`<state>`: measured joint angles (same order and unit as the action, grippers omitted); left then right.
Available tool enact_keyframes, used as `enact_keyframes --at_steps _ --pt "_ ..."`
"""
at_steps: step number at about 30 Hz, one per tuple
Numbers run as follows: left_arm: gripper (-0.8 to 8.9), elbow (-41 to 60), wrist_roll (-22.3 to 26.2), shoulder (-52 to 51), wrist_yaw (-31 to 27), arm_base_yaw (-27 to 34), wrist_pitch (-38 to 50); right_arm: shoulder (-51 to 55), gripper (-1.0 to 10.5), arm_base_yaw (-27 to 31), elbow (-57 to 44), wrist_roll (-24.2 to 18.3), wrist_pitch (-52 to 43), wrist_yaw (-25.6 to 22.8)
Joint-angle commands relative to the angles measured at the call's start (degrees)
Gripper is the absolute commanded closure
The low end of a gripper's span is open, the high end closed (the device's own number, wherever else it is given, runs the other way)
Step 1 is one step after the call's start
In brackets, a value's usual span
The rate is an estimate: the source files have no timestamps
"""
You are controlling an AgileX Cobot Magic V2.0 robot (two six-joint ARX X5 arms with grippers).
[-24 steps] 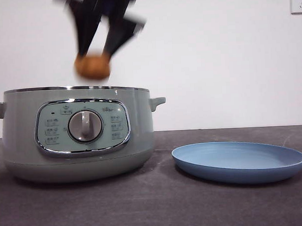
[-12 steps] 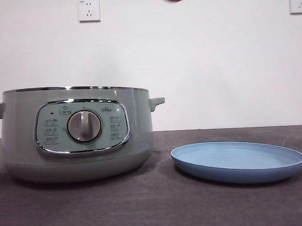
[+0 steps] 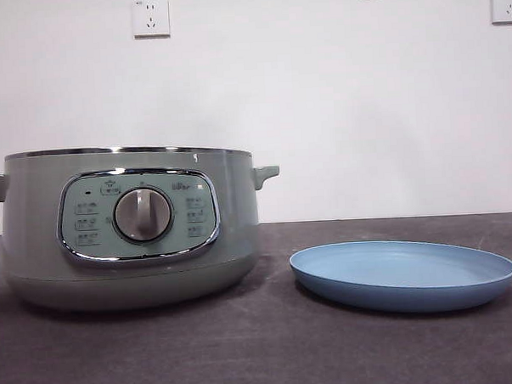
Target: Take the potato out from the steamer,put the potato on the plate,close the lid
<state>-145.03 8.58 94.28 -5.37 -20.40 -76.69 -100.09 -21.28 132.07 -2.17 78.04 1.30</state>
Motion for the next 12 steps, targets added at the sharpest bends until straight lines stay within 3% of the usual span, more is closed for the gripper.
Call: enact_keyframes --at_steps 1,7,12 --pt "8.22 -0.5 0.7 -0.4 -0.1 0.0 -2.7 -0.3 9.6 1.4 -1.7 0.8 1.1 0.1" --pt "8.22 -0.5 0.7 -0.4 0.0 0.0 -2.7 -0.3 9.6 2.9 -10.1 1.1 1.1 0.6" --pt "8.22 -0.5 0.7 0.3 0.7 0.0 -2.7 -0.3 9.6 2.6 -22.4 1.2 0.4 4.9"
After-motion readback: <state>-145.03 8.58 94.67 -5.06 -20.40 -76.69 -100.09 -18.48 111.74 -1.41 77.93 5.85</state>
